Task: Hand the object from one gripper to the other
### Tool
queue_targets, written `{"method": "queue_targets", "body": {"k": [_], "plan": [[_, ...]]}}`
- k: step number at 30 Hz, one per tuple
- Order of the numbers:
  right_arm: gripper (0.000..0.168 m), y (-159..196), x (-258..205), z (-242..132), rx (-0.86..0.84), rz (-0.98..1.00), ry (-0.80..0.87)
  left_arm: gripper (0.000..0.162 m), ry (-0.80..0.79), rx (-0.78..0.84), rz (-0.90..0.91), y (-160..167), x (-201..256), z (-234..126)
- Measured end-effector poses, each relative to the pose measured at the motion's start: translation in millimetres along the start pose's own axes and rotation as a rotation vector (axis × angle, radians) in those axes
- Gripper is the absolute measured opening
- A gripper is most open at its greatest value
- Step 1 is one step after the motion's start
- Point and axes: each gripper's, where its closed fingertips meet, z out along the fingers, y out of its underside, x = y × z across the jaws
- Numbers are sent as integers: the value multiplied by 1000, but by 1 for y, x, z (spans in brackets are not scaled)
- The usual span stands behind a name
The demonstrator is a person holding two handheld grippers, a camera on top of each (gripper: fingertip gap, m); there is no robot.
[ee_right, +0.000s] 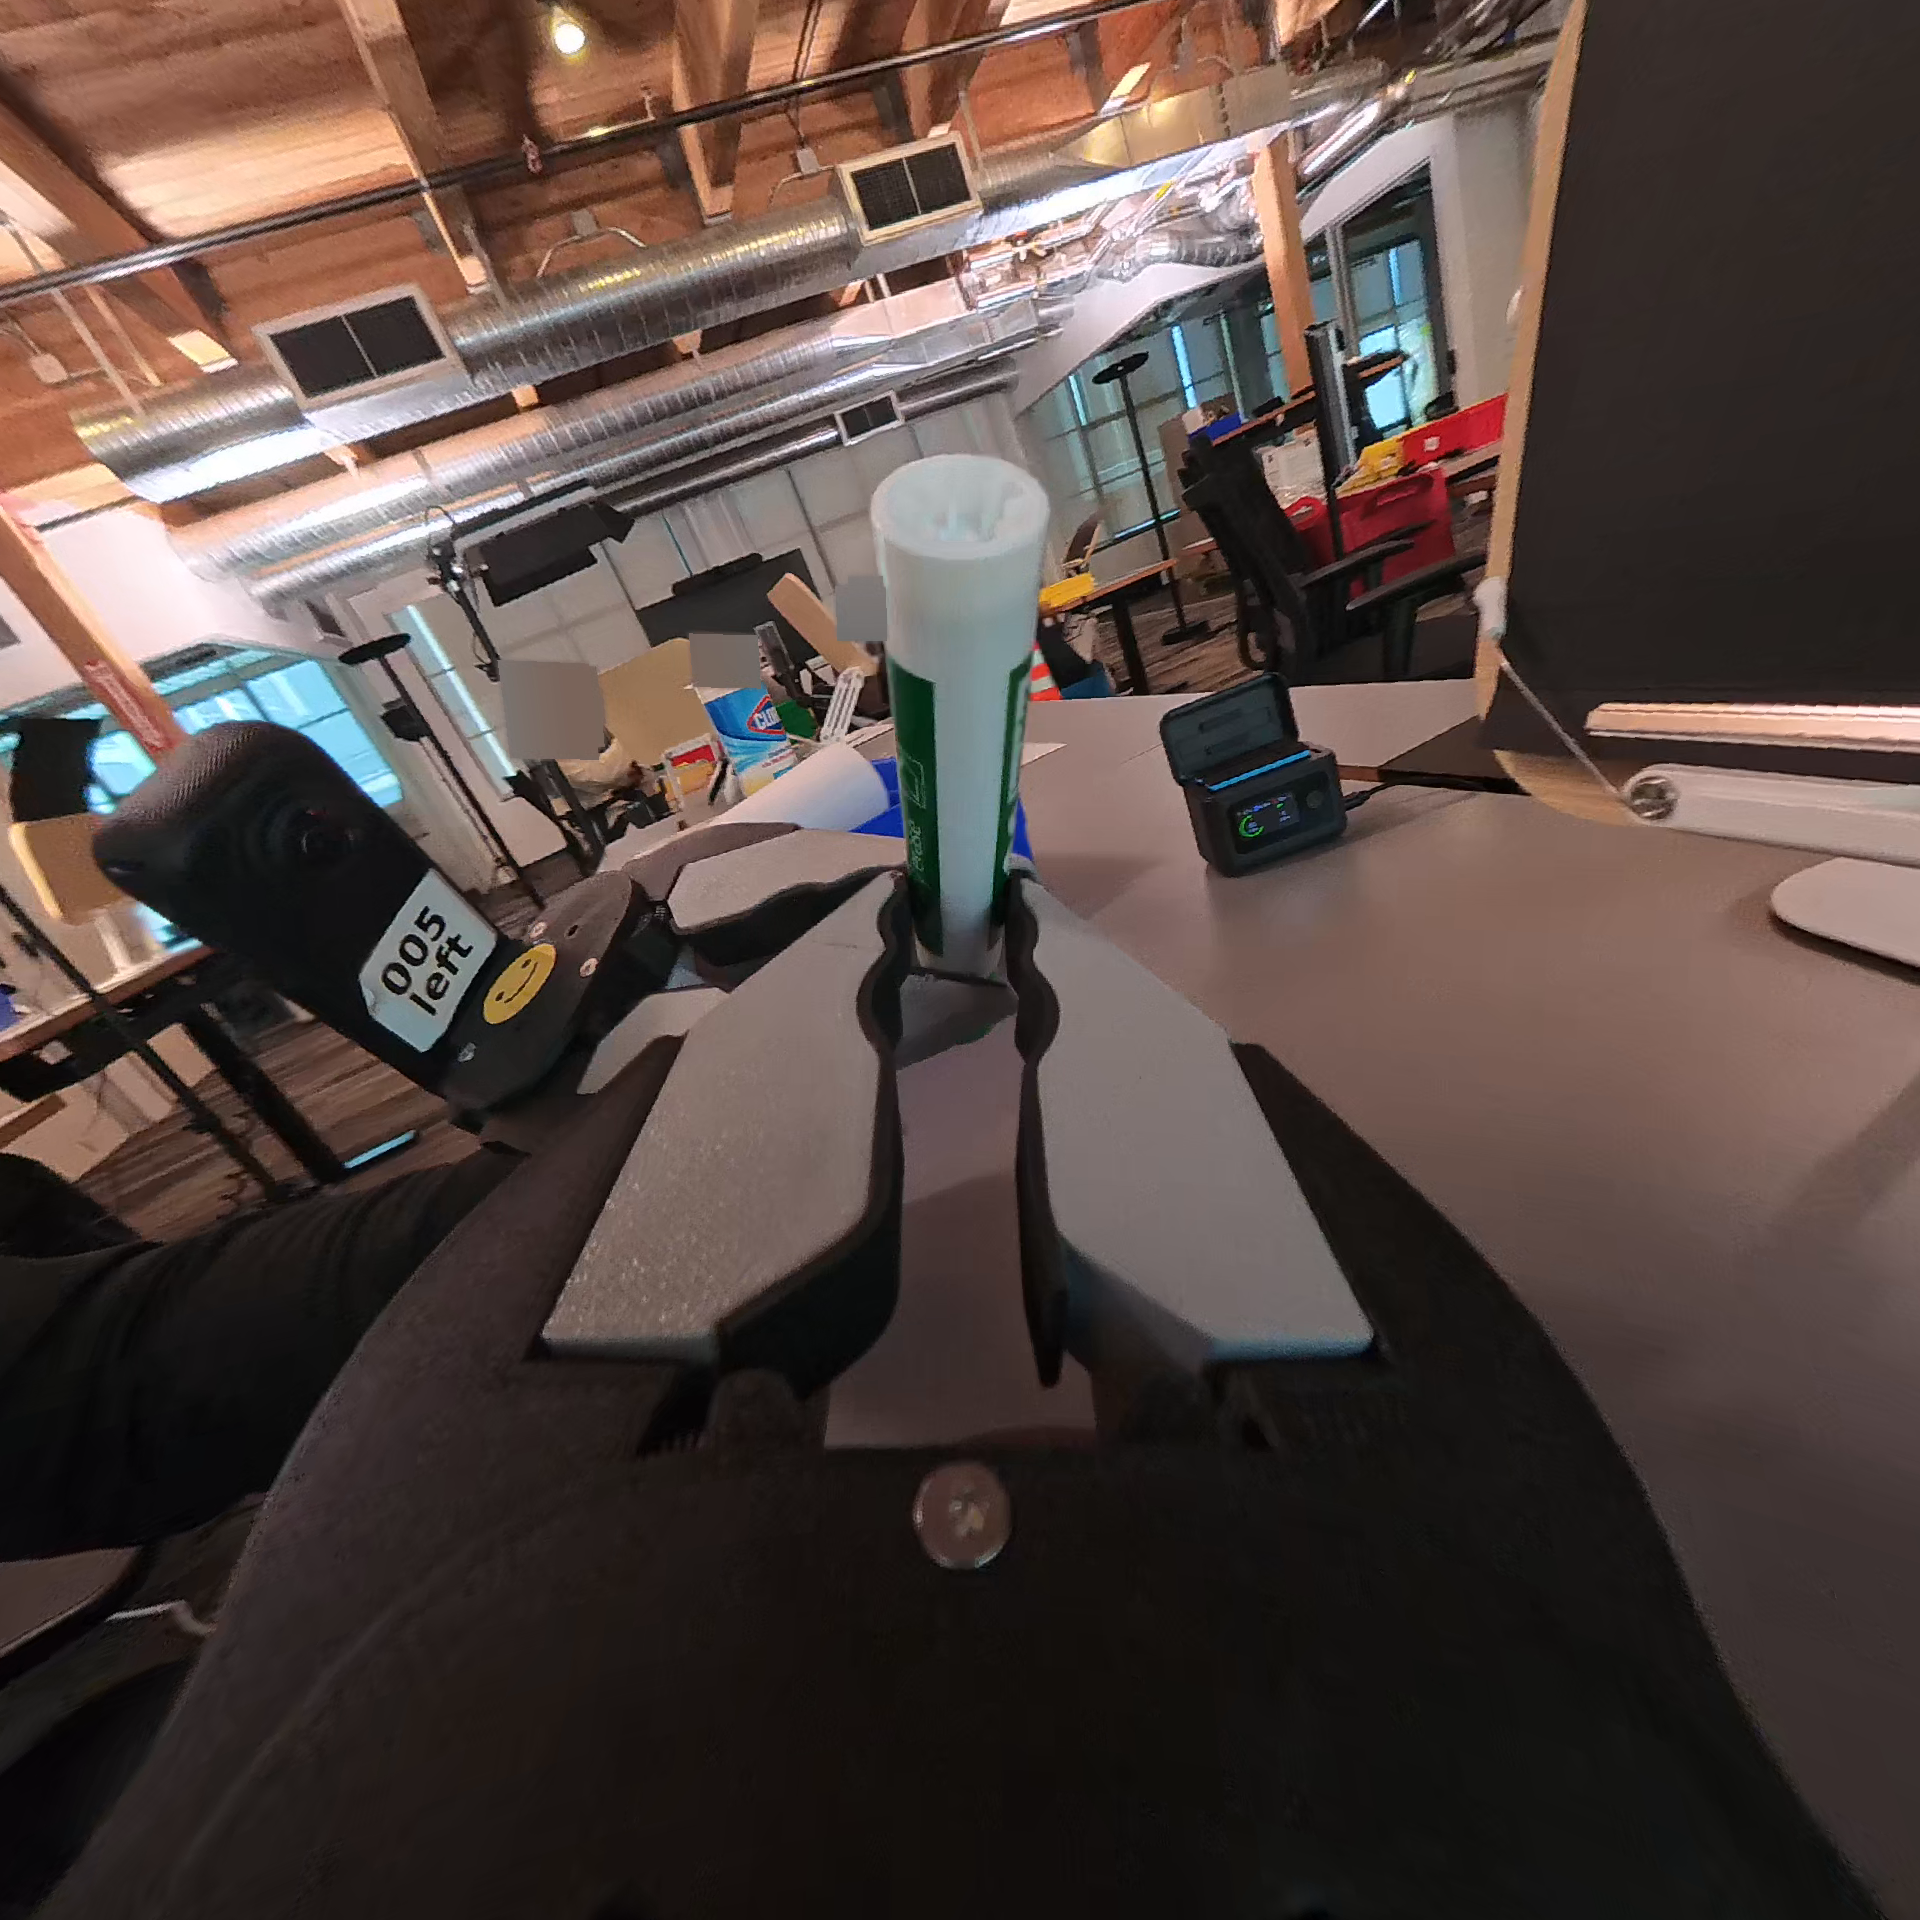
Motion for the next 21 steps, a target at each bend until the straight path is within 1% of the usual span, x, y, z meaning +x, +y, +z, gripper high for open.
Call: {"method": "queue_targets", "body": {"k": [1, 2, 5, 14, 17, 21], "plan": [[14, 2, -2, 1, -9, 15, -19, 17, 13, 4, 20, 0, 3, 0], [14, 4, -4, 2, -19, 29, -35, 16, 8, 7, 33, 0, 5, 0], [14, 7, -2, 2, -32, 41, -39, 16, 8, -16, 67, 4, 4, 1], [14, 11, 1, 2, -62, 64, -41, 16, 54, -50, 35, 9, 5, 1], [13, 5, 4, -2, -31, 67, -31, 15, 30, -65, 16, 12, -2, 0], [12, -12, 8, -12, 49, 70, -22, 15, 33, -74, -9, 17, -6, -1]]}}
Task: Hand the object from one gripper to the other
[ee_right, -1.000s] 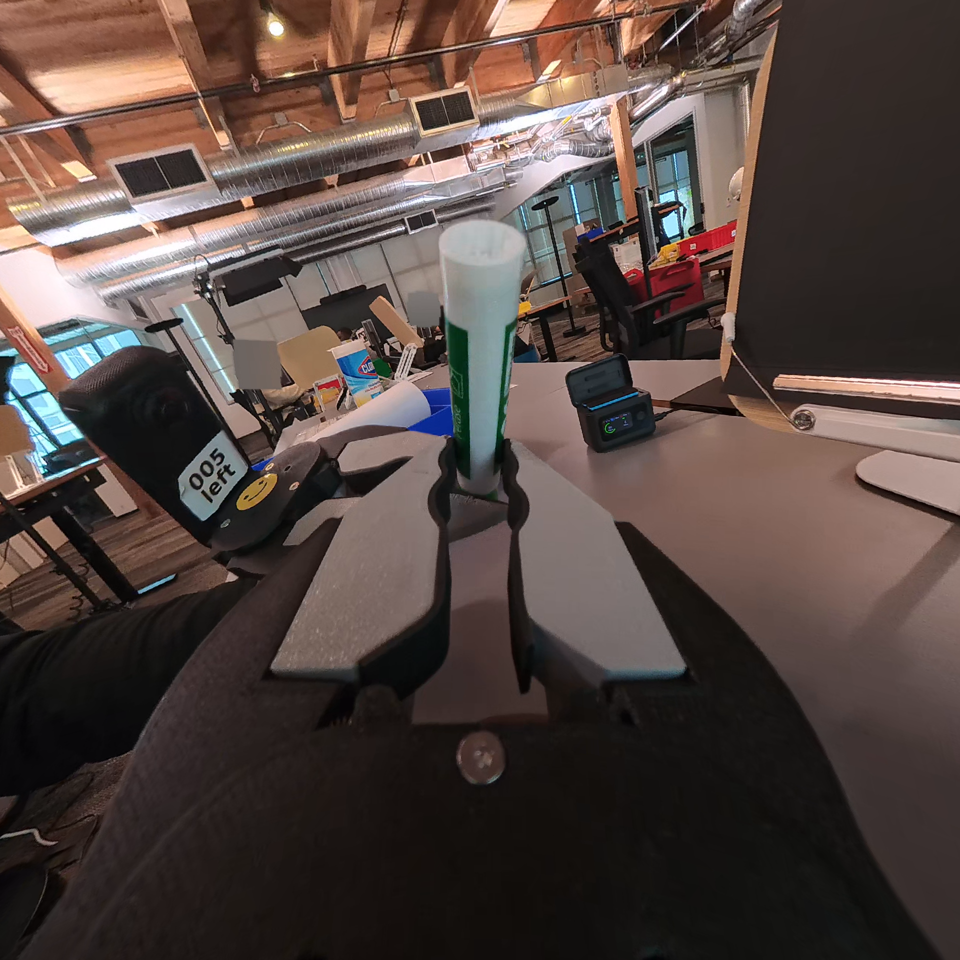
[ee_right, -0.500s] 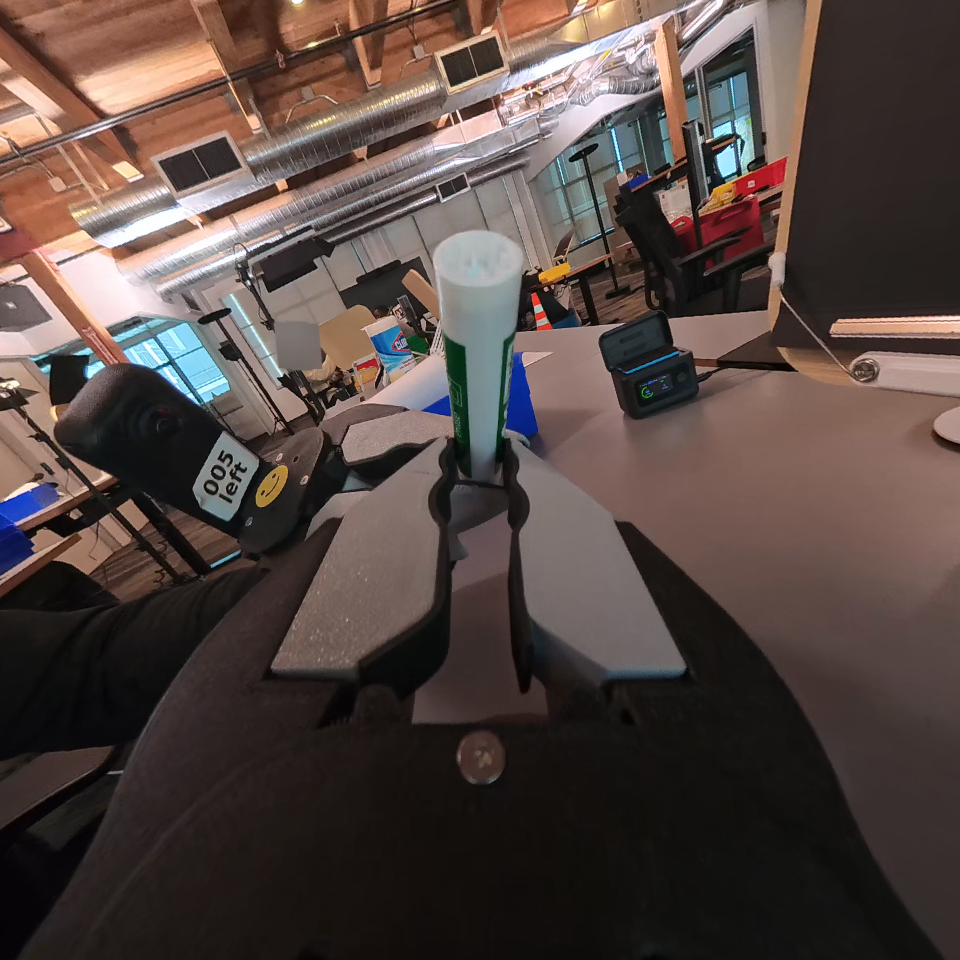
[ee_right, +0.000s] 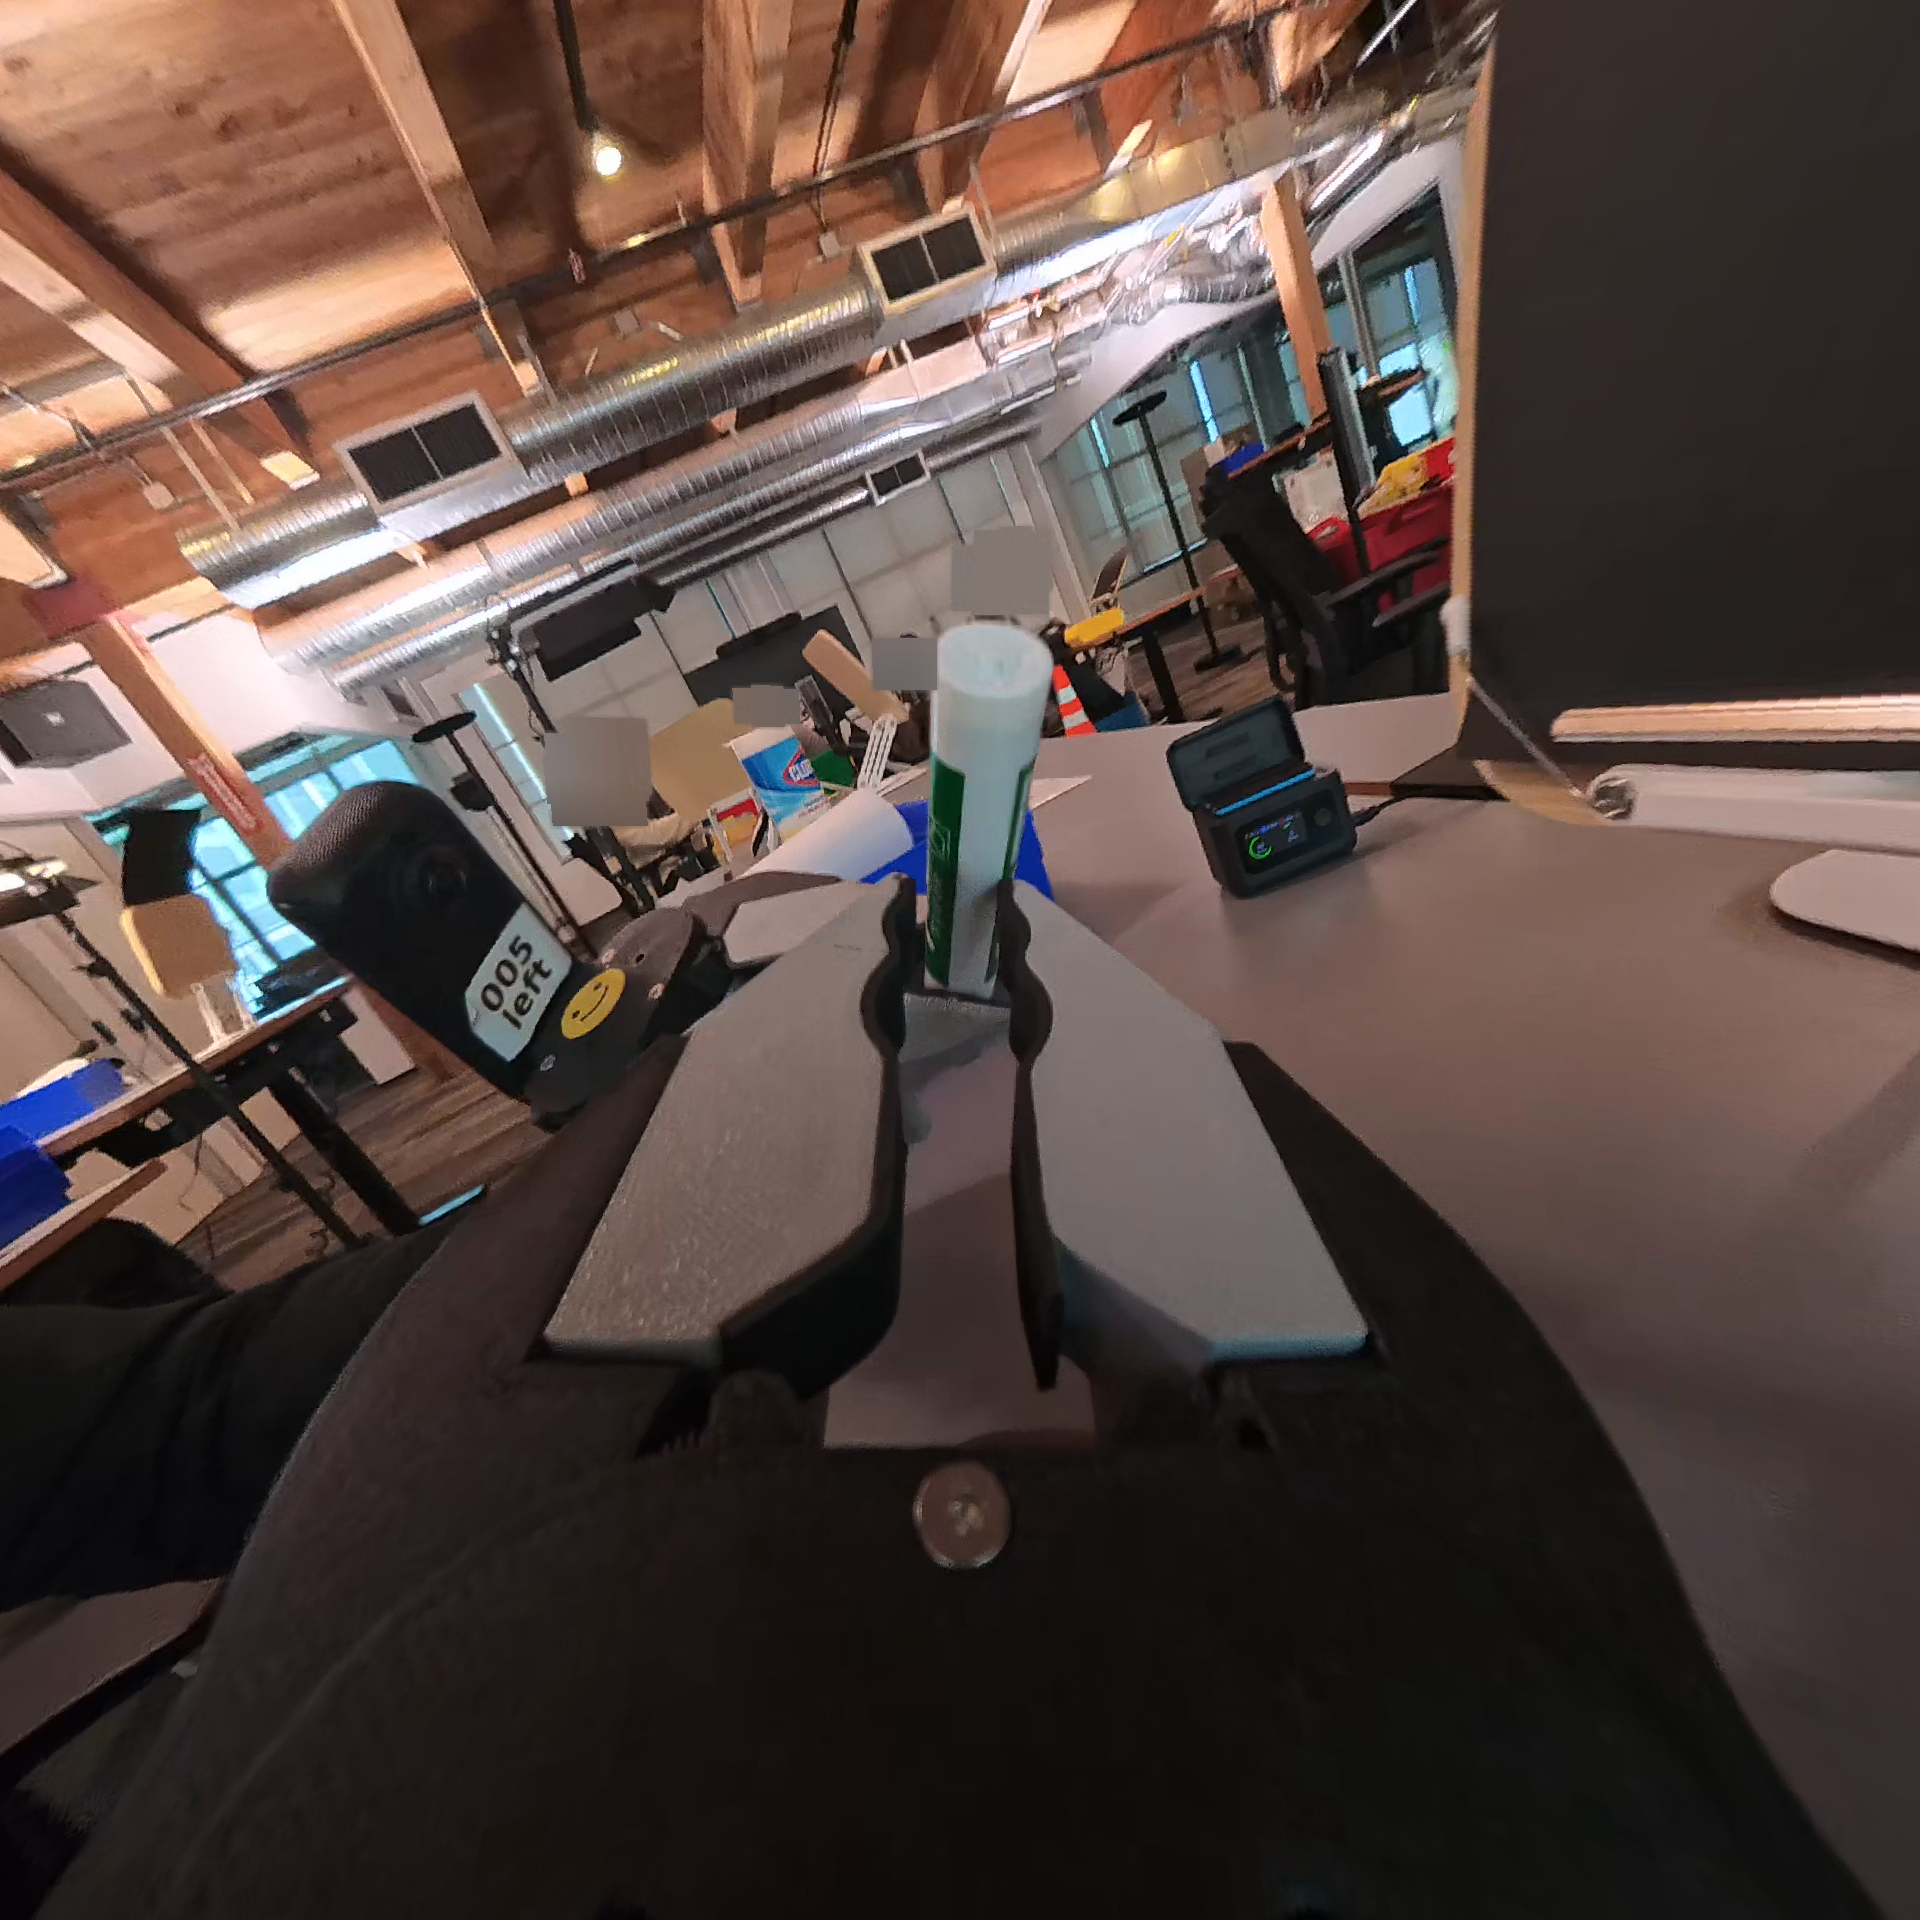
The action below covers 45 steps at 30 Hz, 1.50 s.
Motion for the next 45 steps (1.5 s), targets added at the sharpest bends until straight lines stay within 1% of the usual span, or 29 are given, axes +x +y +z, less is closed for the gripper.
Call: {"method": "queue_targets", "body": {"k": [5, 6, 7, 10, 12, 13, 14, 15, 16, 18, 20, 22, 25, 30, 32, 34, 37, 40, 42, 45], "plan": [[25, -8, 4, -5, 30, -37, 51, 15, 39, -33, 85, 7, 12, 2], [23, -8, 3, -5, 29, -27, 41, 15, 69, -24, 108, 6, 18, 2], [16, -7, 0, -5, 20, -19, 16, 15, 107, -16, 110, 5, 25, 2], [16, -3, 3, -5, -16, -41, 46, 15, 198, -57, -53, 12, 32, 5], [16, -7, 5, -6, 15, -56, 68, 17, 198, -60, -117, 15, 27, 5], [16, -12, 5, -8, 37, -55, 70, 21, 204, -74, -133, 18, 27, 5], [16, -15, 3, -9, 49, -45, 55, 30, 217, -94, -143, 22, 28, 6], [15, -17, 2, -11, 55, -31, 39, 36, 226, -109, -146, 25, 30, 7], [16, -18, 2, -12, 59, -24, 37, 35, 225, -109, -135, 25, 32, 7], [16, -18, 7, -14, 55, -43, 75, 24, 213, -89, -80, 22, 35, 7], [16, -17, 6, -13, 41, -71, 87, 18, 199, -76, -21, 19, 37, 6], [16, -18, 4, -12, 48, -73, 80, 17, 195, -74, 6, 18, 37, 6], [16, -16, 5, -11, 38, -72, 82, 16, 181, -78, -13, 19, 30, 6], [16, -8, 8, -9, -16, -113, 113, 19, 85, -90, 6, 22, 6, 3], [16, -5, 6, -7, -34, -115, 102, 22, 53, -64, -42, 18, -4, 1], [16, -4, 5, -6, -28, -91, 82, 25, 65, -32, -133, 13, -9, -1], [16, -9, 4, -8, 15, -21, 45, 26, 129, -2, -260, 9, -6, -3], [16, -20, 3, -13, 83, 37, 7, 25, 228, 1, -354, 8, 4, -4], [16, -25, -2, -16, 107, 80, -41, 31, 275, 6, -384, 7, 10, -3], [16, -23, -8, -14, 97, 84, -81, 34, 327, 73, -402, -6, 18, -7]]}}
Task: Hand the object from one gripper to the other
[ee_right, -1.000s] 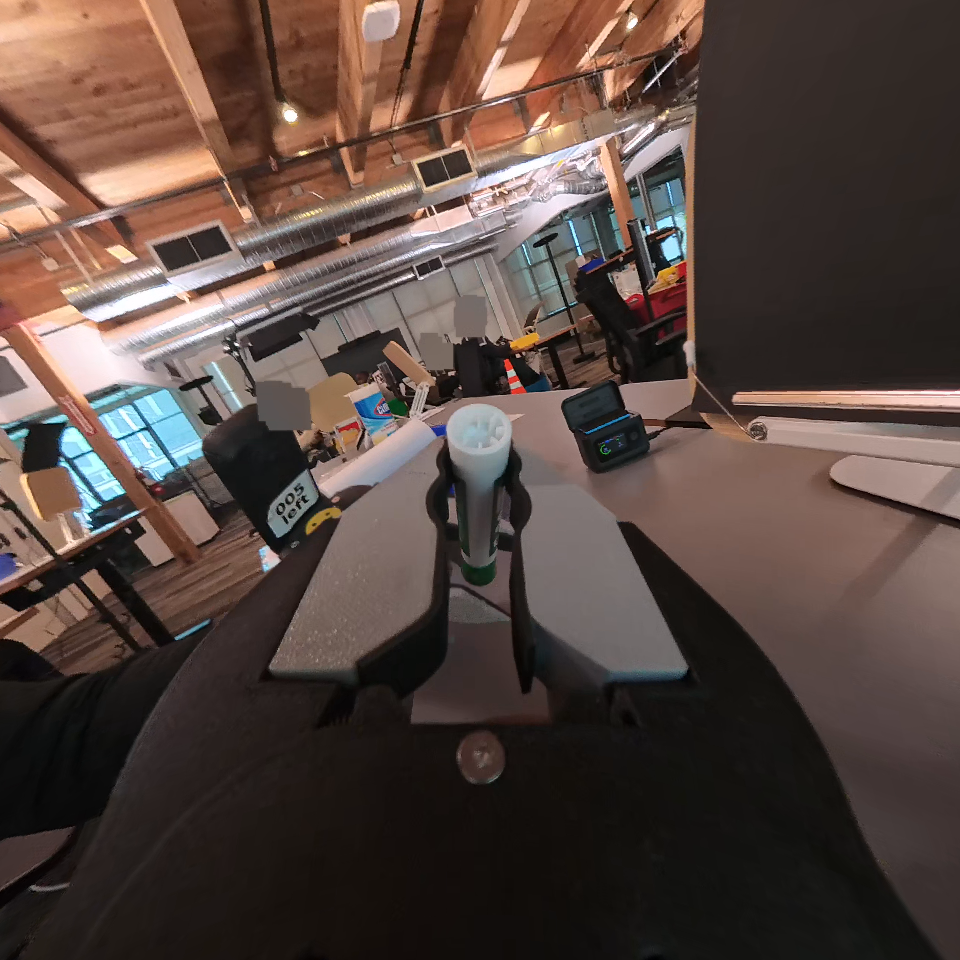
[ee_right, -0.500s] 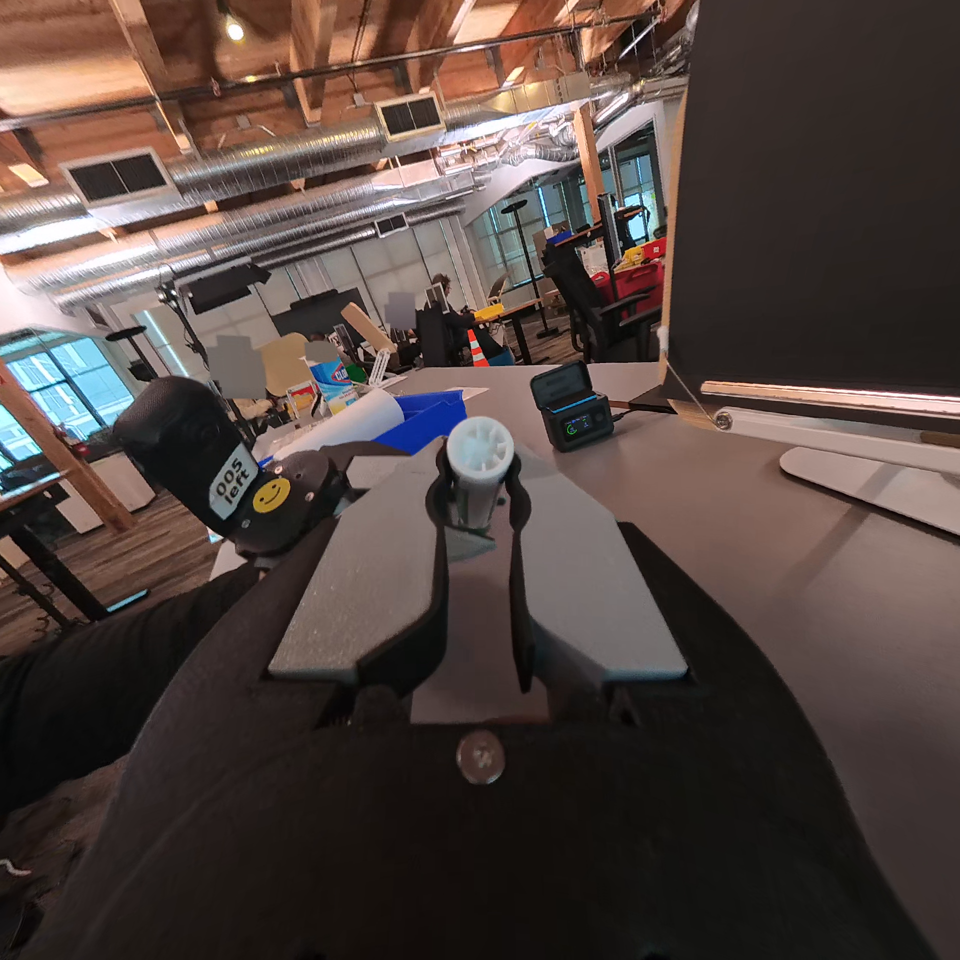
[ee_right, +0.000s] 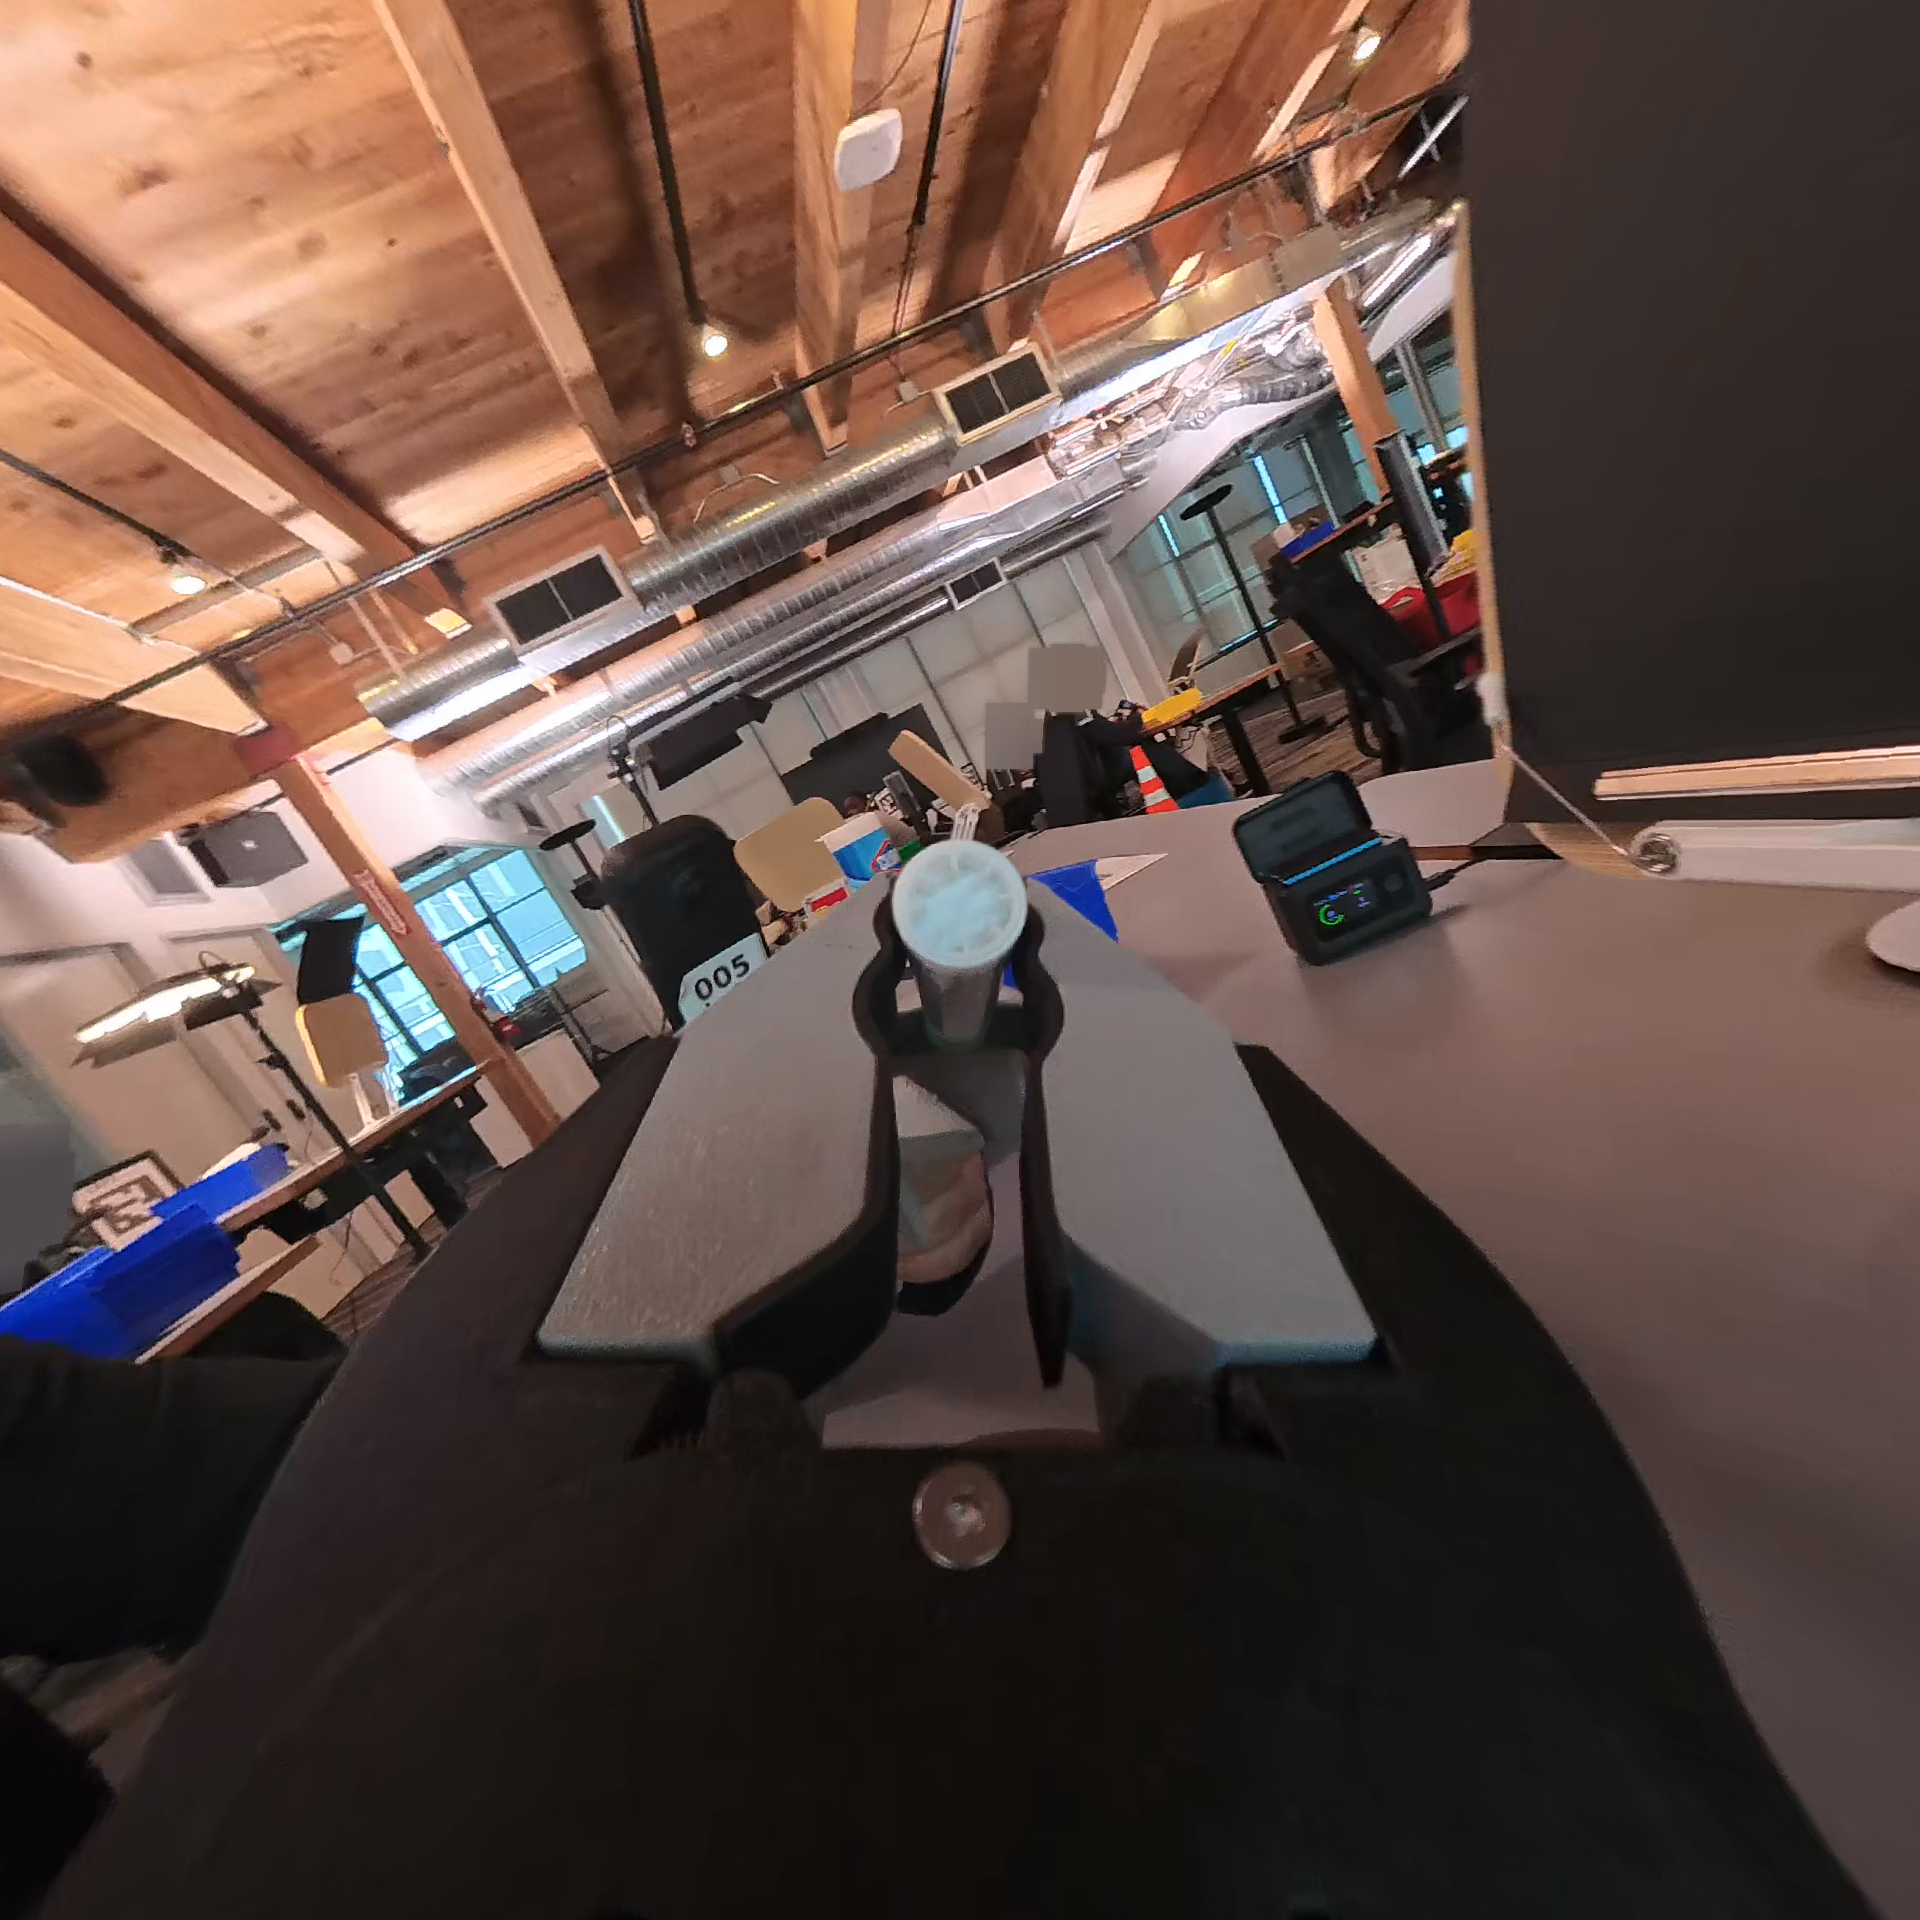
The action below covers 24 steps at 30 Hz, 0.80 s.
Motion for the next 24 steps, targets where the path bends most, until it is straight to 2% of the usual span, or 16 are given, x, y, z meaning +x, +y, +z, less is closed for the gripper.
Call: {"method": "queue_targets", "body": {"k": [2, 8, 14, 15, 16, 20, 24], "plan": [[16, 3, -8, 3, -14, -7, -38, 22, 10, 36, -15, -7, 2, -2], [16, 8, -11, 2, -69, -26, -56, 21, 18, 40, 60, -11, 1, -8], [16, 15, -21, 4, -101, -16, -125, 19, 47, 128, -10, -29, 0, -18], [16, 18, -22, 5, -116, -18, -127, 13, 46, 155, -35, -33, -2, -20], [16, 23, -22, 7, -133, -27, -122, 0, 36, 190, -63, -38, -6, -24], [16, 37, -22, 13, -190, -37, -120, 0, 28, 245, -146, -45, -15, -31], [16, 31, -24, 12, -157, -51, -121, 3, 15, 232, -168, -44, -20, -31]]}}
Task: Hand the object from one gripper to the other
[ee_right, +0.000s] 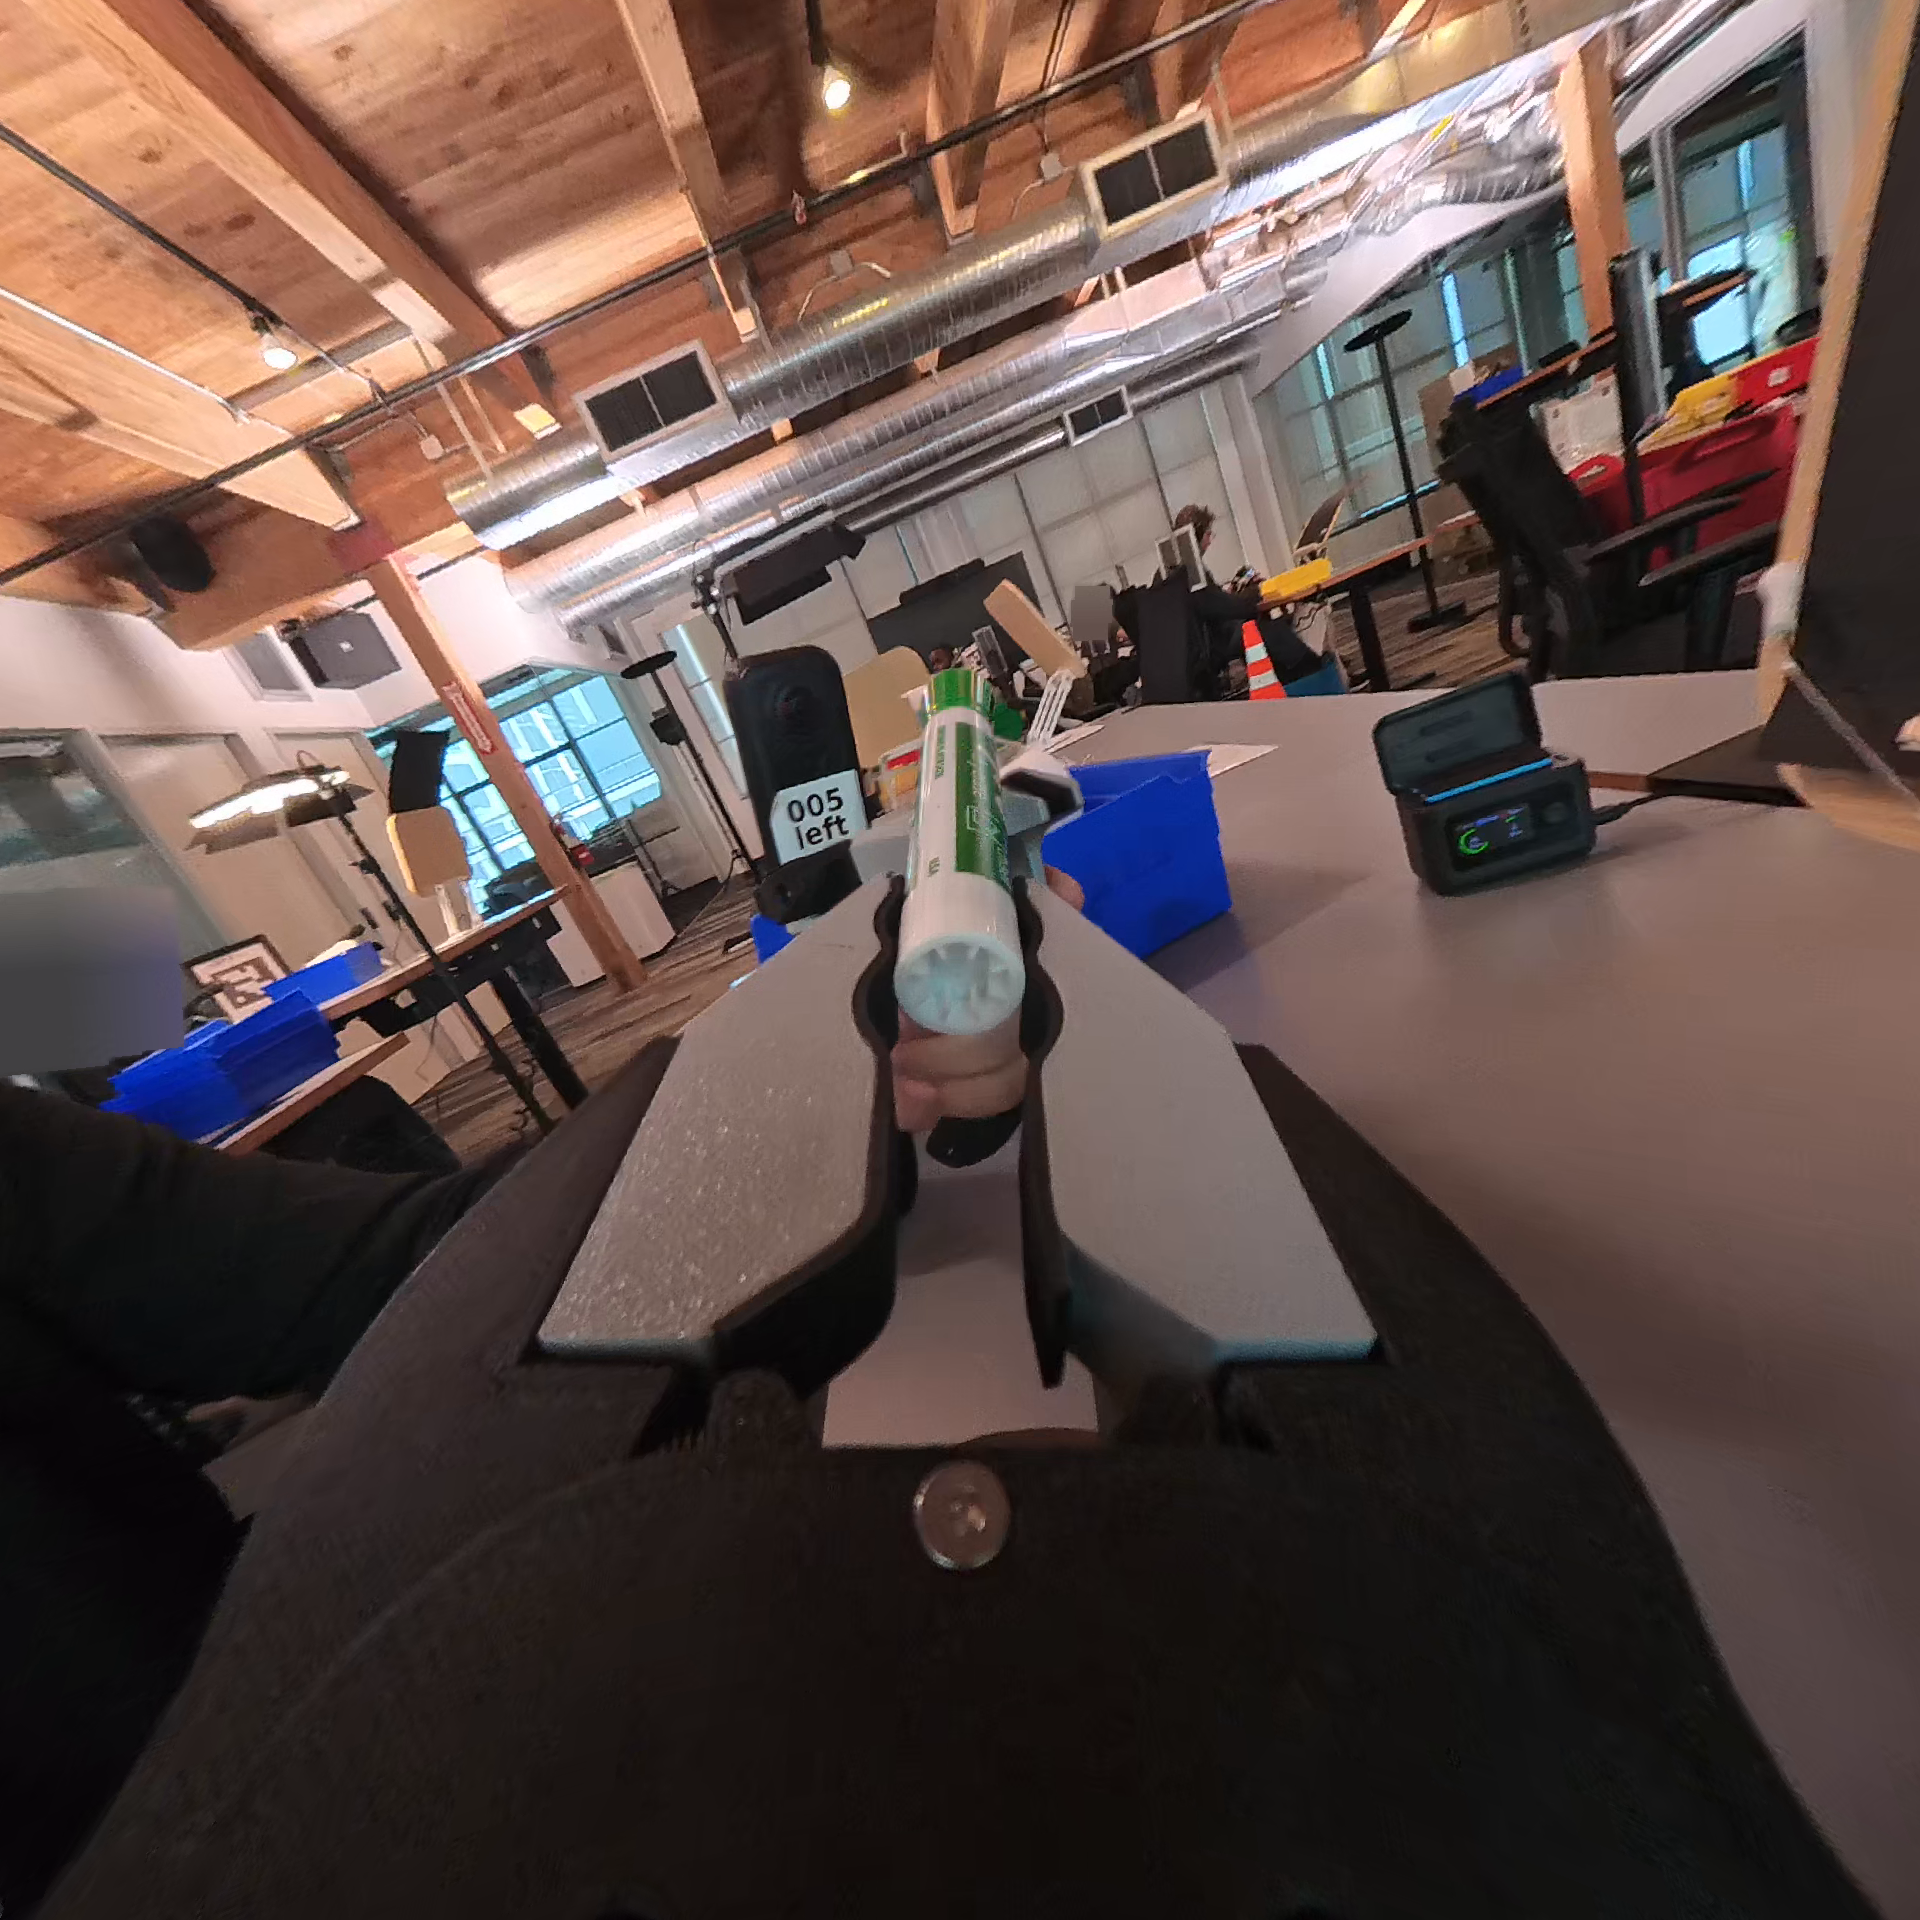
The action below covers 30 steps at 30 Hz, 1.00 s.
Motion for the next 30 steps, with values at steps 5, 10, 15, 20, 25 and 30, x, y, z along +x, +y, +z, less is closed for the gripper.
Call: {"method": "queue_targets", "body": {"k": [5, 10, 15, 20, 25, 30], "plan": [[15, -13, 6, -9, 65, 2, 39, 23, 80, -49, -119, 12, 8, 5], [16, 3, 7, 0, -18, 1, 49, 32, 62, -136, 5, 32, 14, 14], [16, 15, 0, 8, -79, -11, 15, 29, 100, -84, 23, 22, 25, 13], [16, 14, -1, 5, -83, -13, 5, 31, 151, -19, -8, 9, 31, 8], [16, 26, -8, 11, -137, 1, -42, 24, 198, 67, -80, -9, 30, -1], [21, 52, -1, 16, -279, 1, -6, 20, 201, 50, -69, -10, 28, -4]]}}
